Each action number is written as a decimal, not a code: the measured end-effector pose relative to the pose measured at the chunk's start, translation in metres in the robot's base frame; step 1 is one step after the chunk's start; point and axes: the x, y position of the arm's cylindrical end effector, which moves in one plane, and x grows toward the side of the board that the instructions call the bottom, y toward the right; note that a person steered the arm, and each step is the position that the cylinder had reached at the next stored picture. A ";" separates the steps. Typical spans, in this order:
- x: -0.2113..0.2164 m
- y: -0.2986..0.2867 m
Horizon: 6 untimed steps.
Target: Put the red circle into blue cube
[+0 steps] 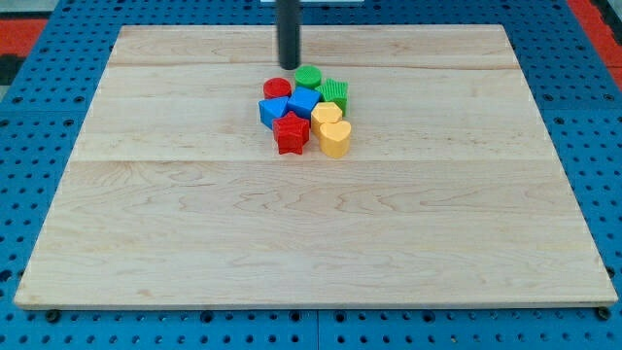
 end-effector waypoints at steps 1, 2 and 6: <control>0.013 0.010; 0.034 -0.005; 0.085 0.030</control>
